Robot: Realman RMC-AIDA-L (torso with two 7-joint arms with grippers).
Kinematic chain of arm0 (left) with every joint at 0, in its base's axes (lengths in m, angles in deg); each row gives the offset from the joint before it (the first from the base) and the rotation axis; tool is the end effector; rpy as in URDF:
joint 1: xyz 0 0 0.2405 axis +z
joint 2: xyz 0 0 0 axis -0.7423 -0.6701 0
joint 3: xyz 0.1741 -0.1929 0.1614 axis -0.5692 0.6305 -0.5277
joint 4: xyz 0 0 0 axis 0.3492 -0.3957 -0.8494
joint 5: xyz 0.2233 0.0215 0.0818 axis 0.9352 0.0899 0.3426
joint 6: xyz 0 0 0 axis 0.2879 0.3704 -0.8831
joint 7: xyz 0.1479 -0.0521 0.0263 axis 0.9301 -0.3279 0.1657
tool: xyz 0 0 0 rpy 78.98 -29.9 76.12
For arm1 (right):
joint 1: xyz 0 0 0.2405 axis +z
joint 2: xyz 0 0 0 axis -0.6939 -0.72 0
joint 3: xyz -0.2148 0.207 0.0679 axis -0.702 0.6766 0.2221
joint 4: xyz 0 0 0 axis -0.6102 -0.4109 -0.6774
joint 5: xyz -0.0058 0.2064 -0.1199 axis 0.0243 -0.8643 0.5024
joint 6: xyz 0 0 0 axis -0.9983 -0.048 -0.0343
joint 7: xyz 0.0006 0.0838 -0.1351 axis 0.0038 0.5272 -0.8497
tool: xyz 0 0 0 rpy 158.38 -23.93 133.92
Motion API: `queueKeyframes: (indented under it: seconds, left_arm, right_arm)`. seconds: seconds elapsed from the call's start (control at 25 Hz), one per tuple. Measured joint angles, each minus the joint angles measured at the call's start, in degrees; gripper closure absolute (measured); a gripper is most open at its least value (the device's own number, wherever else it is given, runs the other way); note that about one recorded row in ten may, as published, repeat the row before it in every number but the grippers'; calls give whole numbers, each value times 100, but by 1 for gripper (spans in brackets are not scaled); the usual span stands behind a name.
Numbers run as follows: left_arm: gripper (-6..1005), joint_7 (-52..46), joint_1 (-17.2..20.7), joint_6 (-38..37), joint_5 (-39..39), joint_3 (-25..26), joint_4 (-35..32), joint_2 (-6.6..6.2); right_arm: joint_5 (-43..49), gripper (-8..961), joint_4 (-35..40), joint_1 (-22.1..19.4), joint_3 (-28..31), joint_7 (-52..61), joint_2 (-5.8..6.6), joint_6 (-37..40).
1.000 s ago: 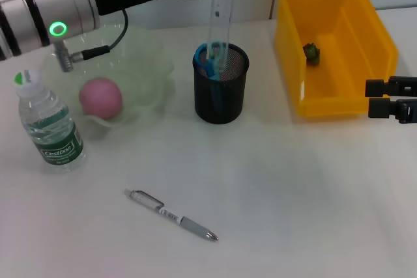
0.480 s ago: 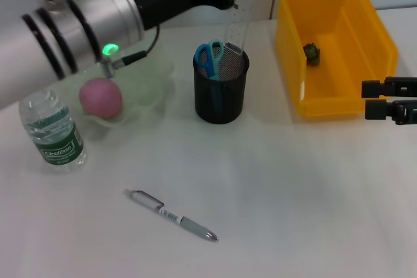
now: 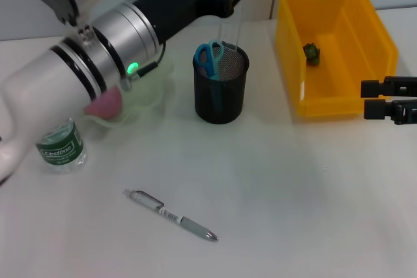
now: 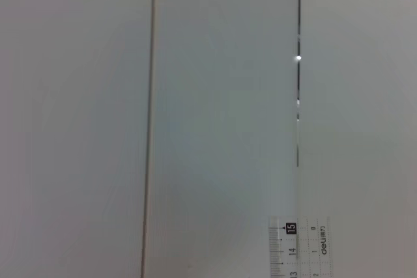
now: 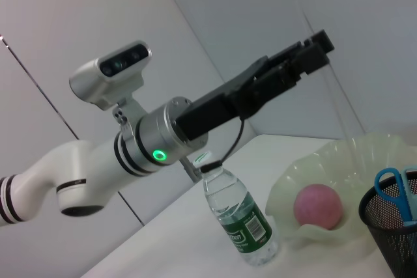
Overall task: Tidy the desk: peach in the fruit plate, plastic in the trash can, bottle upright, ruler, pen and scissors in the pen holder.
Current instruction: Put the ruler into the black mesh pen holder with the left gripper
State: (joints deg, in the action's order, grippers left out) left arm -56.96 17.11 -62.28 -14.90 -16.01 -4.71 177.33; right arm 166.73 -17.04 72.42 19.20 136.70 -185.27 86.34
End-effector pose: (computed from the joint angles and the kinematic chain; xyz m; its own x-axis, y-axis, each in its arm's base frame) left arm -0.1227 0.4438 -0.1037 0.6598 -0.0271 0.7510 0.4471 -0.7890 -0.4213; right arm 0.3318 0.3467 0.1023 0.6300 -0.5411 -0.5571 -0.6114 -0.7879 0.0738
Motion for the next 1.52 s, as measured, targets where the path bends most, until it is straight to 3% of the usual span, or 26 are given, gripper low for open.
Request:
queueKeyframes:
  seconds: [0.08, 0.2, 0.24, 0.28, 0.44, 0.6, 1.52]
  left_arm:
    - [579, 469, -55, -18, -517, -193, 170, 0]
    - [577, 469, -55, -18, -517, -193, 170, 0]
    - [576, 672, -77, -23, -736, -290, 240, 0]
    - [575, 1351, -170, -34, -1495, -590, 444, 0]
    - [573, 2055, -302, -114, -2380, -898, 806, 0]
    - [570, 2275, -345, -236, -2713, -988, 1035, 0]
    - [555, 2594, -312, -585, -3057, -1228, 1354, 0]
  right_arm:
    - [0, 149, 0, 0, 0, 0, 0, -4]
    - [3, 149, 0, 5, -36, 2, 0, -17]
    - [4, 149, 0, 15, -87, 20, 0, -32]
    - [4, 149, 0, 15, -87, 20, 0, -32]
    - [7, 149, -2, 78, -146, 69, 0, -34]
    - [8, 148, -17, 129, -196, 111, 0, -34]
    - [26, 148, -141, 336, -412, 141, -51, -130]
